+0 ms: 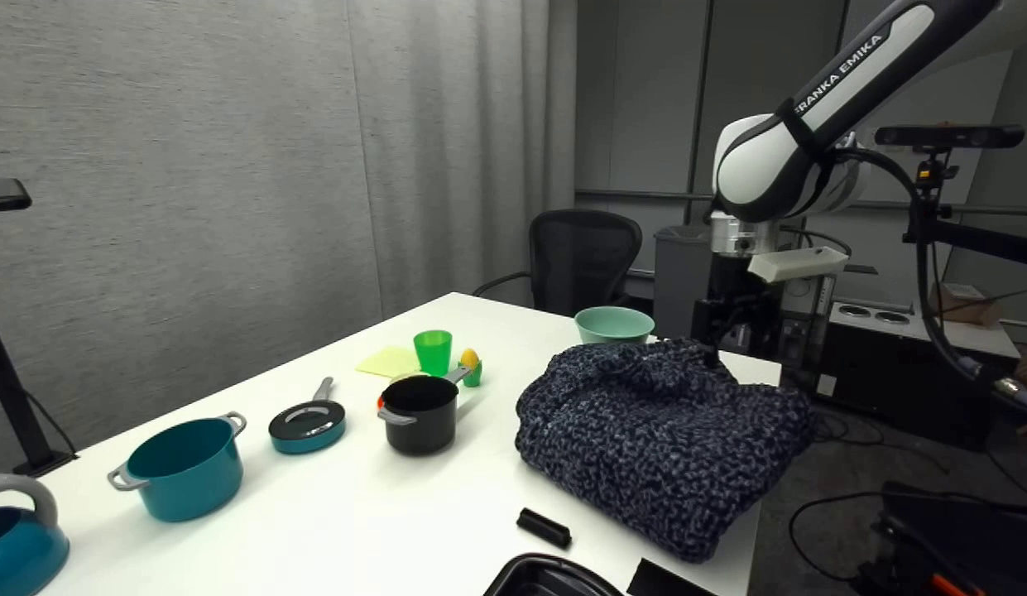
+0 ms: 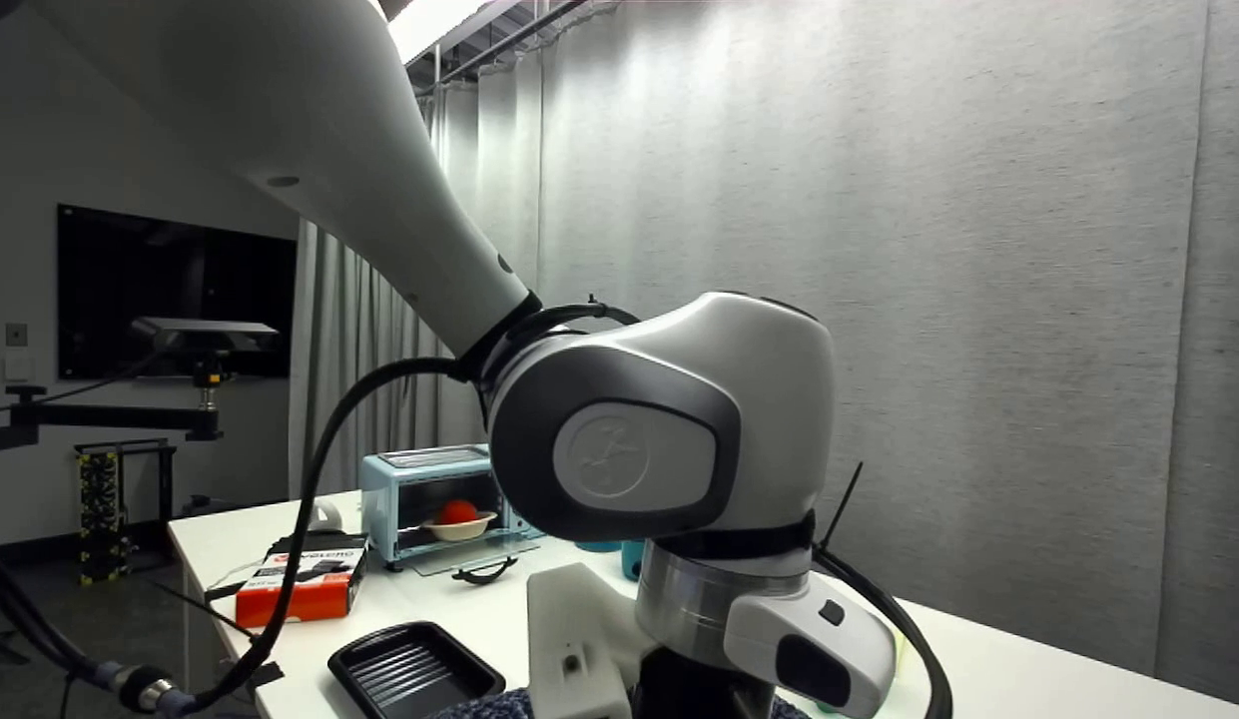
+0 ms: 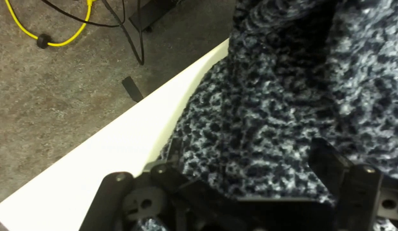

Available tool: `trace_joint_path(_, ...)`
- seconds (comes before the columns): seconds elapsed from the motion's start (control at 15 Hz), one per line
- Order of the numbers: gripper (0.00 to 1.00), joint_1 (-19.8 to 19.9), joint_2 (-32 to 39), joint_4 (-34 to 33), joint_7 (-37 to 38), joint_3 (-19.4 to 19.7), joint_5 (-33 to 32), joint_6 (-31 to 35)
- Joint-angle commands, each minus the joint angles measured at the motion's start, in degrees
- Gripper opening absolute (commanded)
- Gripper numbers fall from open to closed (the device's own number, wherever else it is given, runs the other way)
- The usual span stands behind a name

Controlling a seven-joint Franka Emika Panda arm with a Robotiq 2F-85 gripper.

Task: Move the cloth

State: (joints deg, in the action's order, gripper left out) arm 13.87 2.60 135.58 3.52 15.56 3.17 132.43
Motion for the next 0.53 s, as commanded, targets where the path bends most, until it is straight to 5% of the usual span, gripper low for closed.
trace_joint_path(0.0,1.0,0.2,-1.5,2.7,8.3,0.2,-4.6,5.3)
trace_joint_path(0.47,1.0,-2.3,2.1,3.8,22.3,-1.8,-11.0,11.0)
